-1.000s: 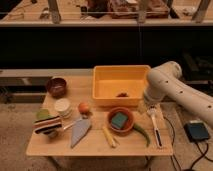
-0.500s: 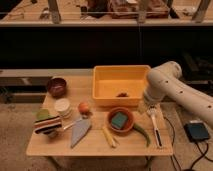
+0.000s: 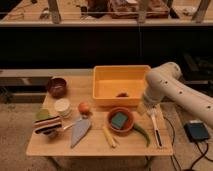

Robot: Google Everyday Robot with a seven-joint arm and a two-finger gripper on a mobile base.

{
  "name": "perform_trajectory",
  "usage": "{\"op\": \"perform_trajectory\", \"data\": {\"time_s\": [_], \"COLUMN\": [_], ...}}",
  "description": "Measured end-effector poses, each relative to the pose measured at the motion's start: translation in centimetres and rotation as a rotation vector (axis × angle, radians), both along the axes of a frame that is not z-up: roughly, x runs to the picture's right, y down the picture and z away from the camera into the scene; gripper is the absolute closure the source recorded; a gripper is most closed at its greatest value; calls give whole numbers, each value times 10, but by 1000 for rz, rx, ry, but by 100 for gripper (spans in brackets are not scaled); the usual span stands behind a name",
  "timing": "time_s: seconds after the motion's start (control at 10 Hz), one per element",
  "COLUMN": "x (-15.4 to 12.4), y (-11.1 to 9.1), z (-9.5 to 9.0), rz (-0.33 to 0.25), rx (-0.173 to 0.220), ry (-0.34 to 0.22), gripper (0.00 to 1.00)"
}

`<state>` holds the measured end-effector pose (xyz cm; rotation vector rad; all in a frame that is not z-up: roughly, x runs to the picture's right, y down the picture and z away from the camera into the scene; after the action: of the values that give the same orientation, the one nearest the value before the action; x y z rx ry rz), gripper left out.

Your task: Place pepper in tray

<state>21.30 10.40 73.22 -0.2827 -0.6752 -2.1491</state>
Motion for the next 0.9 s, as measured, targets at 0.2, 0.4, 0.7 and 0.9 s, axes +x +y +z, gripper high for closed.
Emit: {"op": "perform_trajectory", "data": {"time_s": [0.2, 0.4, 0.7, 0.9], "x": [0, 4, 9, 7], "y": [20, 32, 39, 40], "z": [-14, -17, 1, 12], "rz": [-39, -41, -10, 19], "rx": [6, 8, -16, -19], "ry": [-51, -65, -76, -74], "gripper": [46, 47, 54, 38]}}
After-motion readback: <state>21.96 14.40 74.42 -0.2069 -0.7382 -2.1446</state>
